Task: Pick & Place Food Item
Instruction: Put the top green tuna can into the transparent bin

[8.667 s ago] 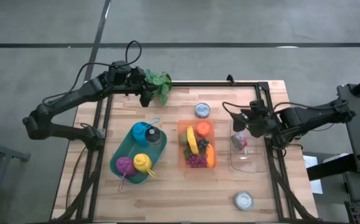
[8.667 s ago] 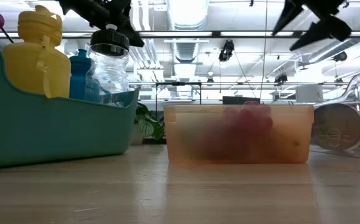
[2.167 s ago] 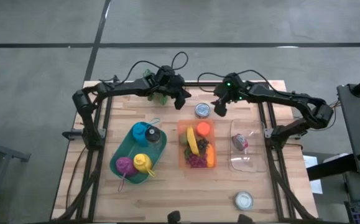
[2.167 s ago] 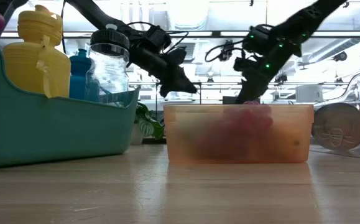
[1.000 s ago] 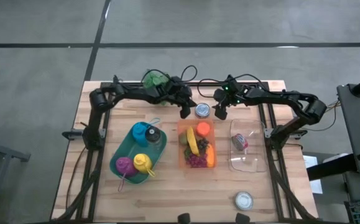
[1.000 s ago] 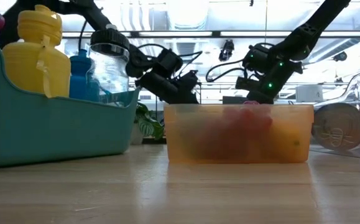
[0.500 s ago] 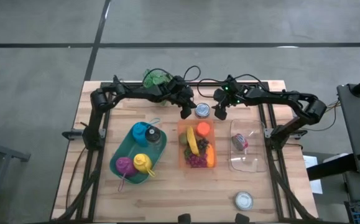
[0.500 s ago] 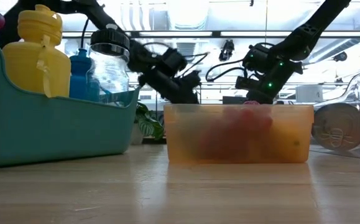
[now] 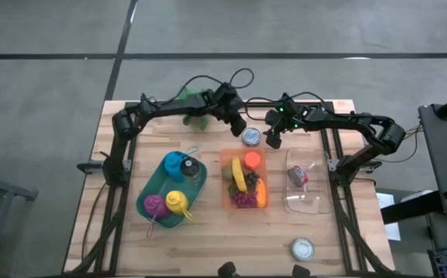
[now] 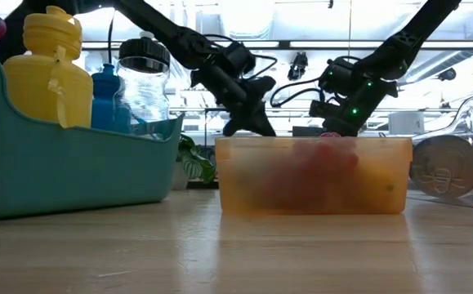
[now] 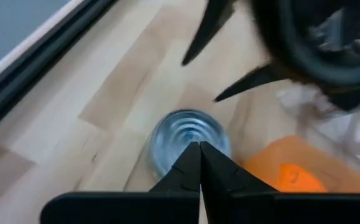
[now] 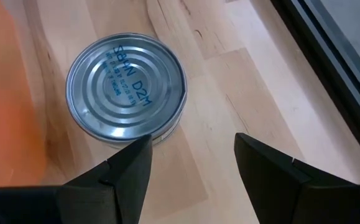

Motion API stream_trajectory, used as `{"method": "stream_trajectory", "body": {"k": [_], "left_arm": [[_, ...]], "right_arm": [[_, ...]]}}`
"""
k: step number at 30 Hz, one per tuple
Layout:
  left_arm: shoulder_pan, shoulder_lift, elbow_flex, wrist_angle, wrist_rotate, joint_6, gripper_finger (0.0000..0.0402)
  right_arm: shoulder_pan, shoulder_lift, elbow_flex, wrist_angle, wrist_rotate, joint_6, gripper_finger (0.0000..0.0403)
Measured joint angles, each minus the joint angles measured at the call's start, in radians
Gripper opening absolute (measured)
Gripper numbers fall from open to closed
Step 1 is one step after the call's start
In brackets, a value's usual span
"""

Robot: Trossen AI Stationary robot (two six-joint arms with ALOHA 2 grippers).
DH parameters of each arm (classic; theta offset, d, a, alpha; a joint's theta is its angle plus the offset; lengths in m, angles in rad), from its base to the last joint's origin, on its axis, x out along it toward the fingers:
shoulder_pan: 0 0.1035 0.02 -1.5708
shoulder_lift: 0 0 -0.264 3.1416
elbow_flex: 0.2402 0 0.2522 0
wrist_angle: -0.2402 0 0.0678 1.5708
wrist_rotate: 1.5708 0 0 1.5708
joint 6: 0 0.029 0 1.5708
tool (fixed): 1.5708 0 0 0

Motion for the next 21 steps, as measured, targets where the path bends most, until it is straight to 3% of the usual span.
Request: {"method": "stream_trajectory", "body": {"k": [6, 10, 16, 21], "left_arm": [[-0.062, 0.0, -0.076, 0.107, -0.03, -0.03, 0.0002], [-0.103, 0.002, -0.13, 0.174, -0.148, -0.045, 0.0002], [-0.103, 0.024, -0.143, 0.236, -0.187, -0.137, 0.0002], [-0.094, 0.074, -0.098, 0.187, -0.201, -0.199, 0.0002]], "right_arm": [[0.0, 0.0, 0.0, 0.005, 0.0, -0.001, 0.0226], [0.0, 0.0, 0.0, 0.008, 0.0, 0.001, 0.0226], [0.0, 0.0, 0.0, 0.009, 0.0, 0.03, 0.0227], [0.005, 0.0, 0.0, 0.012, 0.0, 0.041, 0.0227]]}}
